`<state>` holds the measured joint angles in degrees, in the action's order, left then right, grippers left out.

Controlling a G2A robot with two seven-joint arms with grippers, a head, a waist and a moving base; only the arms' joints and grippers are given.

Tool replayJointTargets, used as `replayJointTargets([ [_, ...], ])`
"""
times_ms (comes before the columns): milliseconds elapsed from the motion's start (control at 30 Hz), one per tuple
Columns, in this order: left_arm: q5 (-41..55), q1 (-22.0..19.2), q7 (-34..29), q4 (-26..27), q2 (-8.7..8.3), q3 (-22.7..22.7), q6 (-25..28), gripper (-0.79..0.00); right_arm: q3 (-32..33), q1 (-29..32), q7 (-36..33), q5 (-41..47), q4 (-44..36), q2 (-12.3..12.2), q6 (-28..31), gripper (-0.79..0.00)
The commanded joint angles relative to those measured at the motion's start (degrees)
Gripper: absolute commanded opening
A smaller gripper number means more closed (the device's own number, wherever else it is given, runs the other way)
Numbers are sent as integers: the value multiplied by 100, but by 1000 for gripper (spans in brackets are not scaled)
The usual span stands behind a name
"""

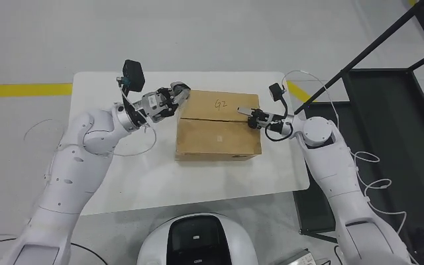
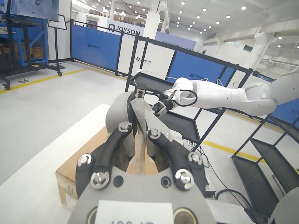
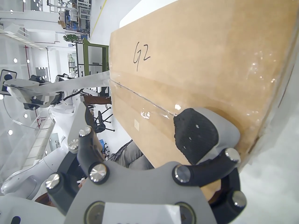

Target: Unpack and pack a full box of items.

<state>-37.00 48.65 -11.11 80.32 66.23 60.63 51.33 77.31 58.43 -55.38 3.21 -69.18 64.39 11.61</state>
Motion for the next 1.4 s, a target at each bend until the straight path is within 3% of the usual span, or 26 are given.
replayJointTargets([
  [0, -76, -28, -130, 24, 24, -130, -108, -785, -12, -6, 17, 9, 7, -2, 12, 0],
  [233, -91, -400, -322, -220, 183, -639, -316, -785, 44, 32, 60, 60, 44, -36, 34, 0],
  [533, 39, -1071, -344, -1011, 522, -1381, -648, -785, 92, 104, 70, 169, 30, -74, 60, 0],
  [1033, 356, -1602, -268, -2291, 1089, -2284, -491, -785, 159, 152, 94, 371, 111, -127, 98, 0],
  [1367, 499, -1836, -233, -3010, 1436, -2606, -371, -785, 1247, 765, -83, 1376, -215, -322, 518, 0],
])
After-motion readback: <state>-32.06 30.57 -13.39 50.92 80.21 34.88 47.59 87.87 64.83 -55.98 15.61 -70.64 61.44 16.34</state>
